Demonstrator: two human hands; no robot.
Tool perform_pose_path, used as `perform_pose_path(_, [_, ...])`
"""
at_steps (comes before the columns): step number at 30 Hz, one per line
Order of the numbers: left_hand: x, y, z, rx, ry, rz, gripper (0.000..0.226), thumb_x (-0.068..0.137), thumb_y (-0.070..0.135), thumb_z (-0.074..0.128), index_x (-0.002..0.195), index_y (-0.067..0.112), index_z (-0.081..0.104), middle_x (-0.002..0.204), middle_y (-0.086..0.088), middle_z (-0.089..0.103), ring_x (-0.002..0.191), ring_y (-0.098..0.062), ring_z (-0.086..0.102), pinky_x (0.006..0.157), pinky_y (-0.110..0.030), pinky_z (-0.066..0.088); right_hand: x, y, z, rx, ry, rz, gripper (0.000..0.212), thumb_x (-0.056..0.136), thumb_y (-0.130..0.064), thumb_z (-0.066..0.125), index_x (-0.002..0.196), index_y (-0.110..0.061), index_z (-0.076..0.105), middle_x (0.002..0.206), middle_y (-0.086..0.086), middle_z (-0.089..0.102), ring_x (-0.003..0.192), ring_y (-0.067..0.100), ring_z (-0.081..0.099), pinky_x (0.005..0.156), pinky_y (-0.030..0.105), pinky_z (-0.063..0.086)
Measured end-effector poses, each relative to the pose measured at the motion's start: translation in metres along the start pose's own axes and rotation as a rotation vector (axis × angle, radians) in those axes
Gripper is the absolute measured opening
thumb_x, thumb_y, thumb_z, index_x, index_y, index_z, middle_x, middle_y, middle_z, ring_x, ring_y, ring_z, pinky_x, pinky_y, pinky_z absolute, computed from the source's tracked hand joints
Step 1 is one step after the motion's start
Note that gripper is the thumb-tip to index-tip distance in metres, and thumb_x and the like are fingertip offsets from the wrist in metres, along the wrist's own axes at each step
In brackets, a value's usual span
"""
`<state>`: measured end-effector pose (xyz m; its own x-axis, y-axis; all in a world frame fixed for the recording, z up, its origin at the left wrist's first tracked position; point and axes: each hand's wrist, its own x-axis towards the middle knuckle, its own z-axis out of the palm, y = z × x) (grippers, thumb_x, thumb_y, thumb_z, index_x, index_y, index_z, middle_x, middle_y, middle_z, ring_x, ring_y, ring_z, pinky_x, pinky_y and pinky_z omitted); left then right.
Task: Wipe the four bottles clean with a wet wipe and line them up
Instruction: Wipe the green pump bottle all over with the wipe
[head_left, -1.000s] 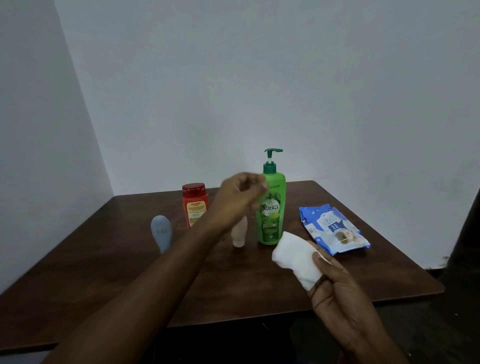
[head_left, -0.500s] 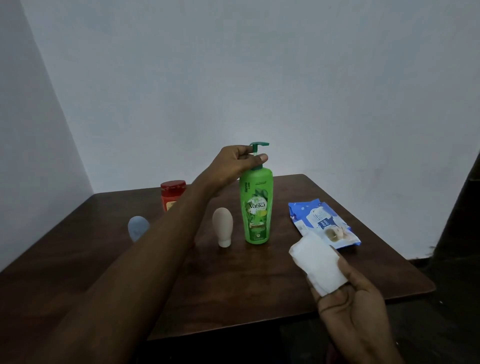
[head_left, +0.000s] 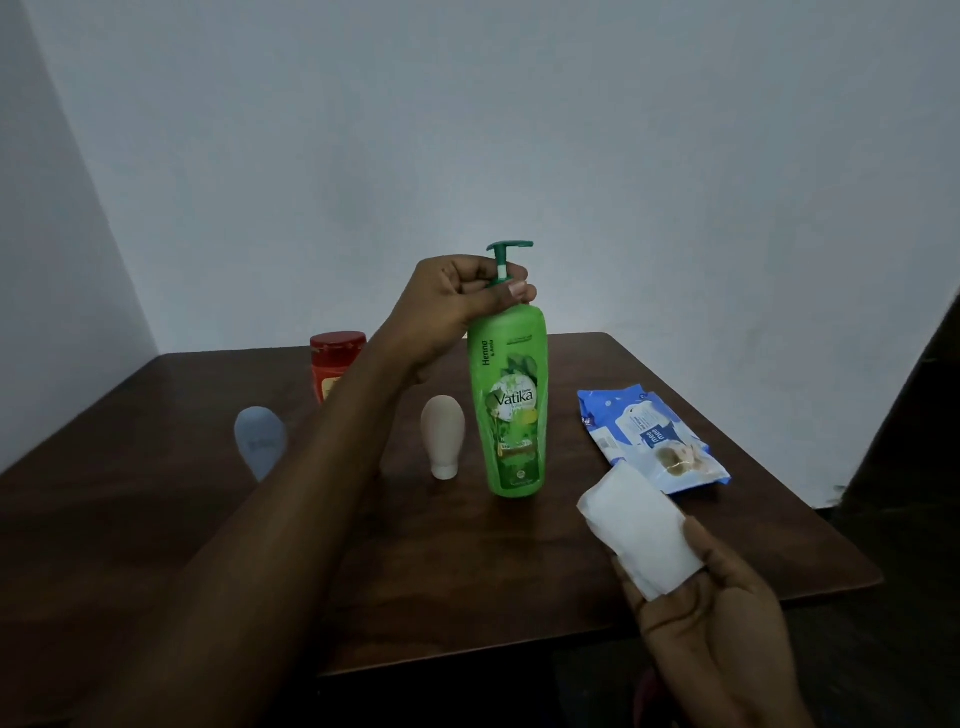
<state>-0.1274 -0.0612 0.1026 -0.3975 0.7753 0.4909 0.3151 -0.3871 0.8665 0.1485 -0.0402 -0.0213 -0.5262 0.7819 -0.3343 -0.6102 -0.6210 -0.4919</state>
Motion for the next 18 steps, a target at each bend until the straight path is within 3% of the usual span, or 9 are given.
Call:
perform_pose_path(2, [-0.005, 0.004, -0.001, -0.053, -0.006, -0.008, 0.015, 0.094, 0.01, 0.075, 0.107, 0.002, 0.076, 0.107, -0.021, 0.079, 0.103, -0.03, 0.076, 0.096, -0.046, 0.061, -0.001, 0.002, 0.003, -0.006, 0.048, 0.002, 0.037, 0.07, -0.021, 0.082, 0.097, -0.006, 0.063, 0.124, 0.018, 0.066, 0.092, 0.036, 0.062, 0.079, 0.051, 0.059])
perform_pose_path(4, [-0.011, 0.006, -0.004, -0.112, -0.024, -0.028, 0.016, 0.092, 0.014, 0.076, 0.105, 0.004, 0.077, 0.107, -0.022, 0.078, 0.104, -0.033, 0.075, 0.101, -0.053, 0.058, 0.001, 0.005, 0.004, -0.001, 0.069, 0.013, 0.038, 0.072, -0.022, 0.084, 0.098, -0.006, 0.063, 0.129, 0.019, 0.064, 0.092, 0.036, 0.062, 0.087, 0.052, 0.051])
perform_pose_path(6, [-0.017, 0.005, -0.006, -0.164, -0.046, -0.047, 0.018, 0.092, 0.012, 0.074, 0.106, 0.001, 0.075, 0.108, -0.022, 0.078, 0.101, -0.031, 0.076, 0.099, -0.049, 0.059, -0.003, 0.009, 0.008, -0.01, 0.079, 0.013, 0.034, 0.076, -0.023, 0.082, 0.097, -0.005, 0.062, 0.127, 0.019, 0.066, 0.089, 0.037, 0.064, 0.088, 0.052, 0.05])
perform_pose_path(9, [-0.028, 0.001, -0.01, -0.204, -0.069, -0.046, 0.015, 0.096, 0.005, 0.069, 0.108, -0.003, 0.073, 0.109, -0.022, 0.078, 0.098, -0.029, 0.076, 0.092, -0.041, 0.061, -0.003, 0.015, 0.008, -0.026, 0.081, 0.009, 0.095, 0.018, -0.019, 0.102, 0.104, -0.003, 0.066, 0.098, 0.018, 0.077, 0.089, 0.039, 0.069, 0.074, 0.05, 0.06])
perform_pose_path(12, [-0.036, -0.005, -0.017, -0.216, -0.08, -0.036, 0.013, 0.095, 0.004, 0.07, 0.105, -0.002, 0.073, 0.106, -0.021, 0.078, 0.098, -0.031, 0.076, 0.09, -0.042, 0.061, -0.007, 0.017, 0.014, -0.039, 0.07, 0.008, 0.067, 0.057, -0.021, 0.087, 0.117, -0.003, 0.063, 0.087, 0.017, 0.077, 0.092, 0.038, 0.068, 0.057, 0.05, 0.059])
perform_pose_path(13, [-0.037, -0.007, -0.018, -0.215, -0.079, -0.033, 0.013, 0.095, 0.002, 0.07, 0.105, -0.006, 0.072, 0.103, -0.02, 0.078, 0.1, -0.033, 0.075, 0.093, -0.045, 0.06, -0.006, 0.018, 0.015, -0.042, 0.04, -0.004, 0.075, 0.048, -0.021, 0.092, 0.116, -0.003, 0.064, 0.088, 0.016, 0.078, 0.088, 0.038, 0.072, 0.057, 0.051, 0.06])
perform_pose_path(15, [-0.039, -0.01, -0.02, -0.209, -0.058, -0.037, 0.024, 0.095, 0.0, 0.071, 0.108, -0.019, 0.064, 0.101, -0.021, 0.077, 0.104, -0.036, 0.073, 0.097, -0.05, 0.059, -0.004, 0.02, 0.019, -0.03, -0.03, -0.038, 0.108, 0.008, -0.018, 0.1, 0.11, -0.002, 0.067, 0.099, 0.016, 0.078, 0.084, 0.036, 0.076, 0.063, 0.051, 0.061])
perform_pose_path(16, [-0.039, -0.011, -0.021, -0.208, -0.04, -0.045, 0.03, 0.094, 0.0, 0.071, 0.111, -0.023, 0.06, 0.103, -0.025, 0.076, 0.103, -0.036, 0.074, 0.097, -0.049, 0.059, -0.004, 0.022, 0.024, -0.036, -0.076, -0.058, 0.111, 0.004, -0.018, 0.099, 0.109, -0.002, 0.068, 0.104, 0.016, 0.077, 0.086, 0.034, 0.076, 0.068, 0.051, 0.061])
perform_pose_path(18, [-0.042, -0.013, -0.023, -0.21, -0.027, -0.049, 0.026, 0.094, 0.001, 0.071, 0.111, -0.018, 0.065, 0.109, -0.03, 0.075, 0.101, -0.035, 0.074, 0.096, -0.046, 0.06, -0.009, 0.023, 0.041, -0.083, -0.118, -0.086, 0.075, 0.039, -0.018, 0.096, 0.107, -0.004, 0.068, 0.104, 0.015, 0.077, 0.089, 0.03, 0.076, 0.074, 0.05, 0.058])
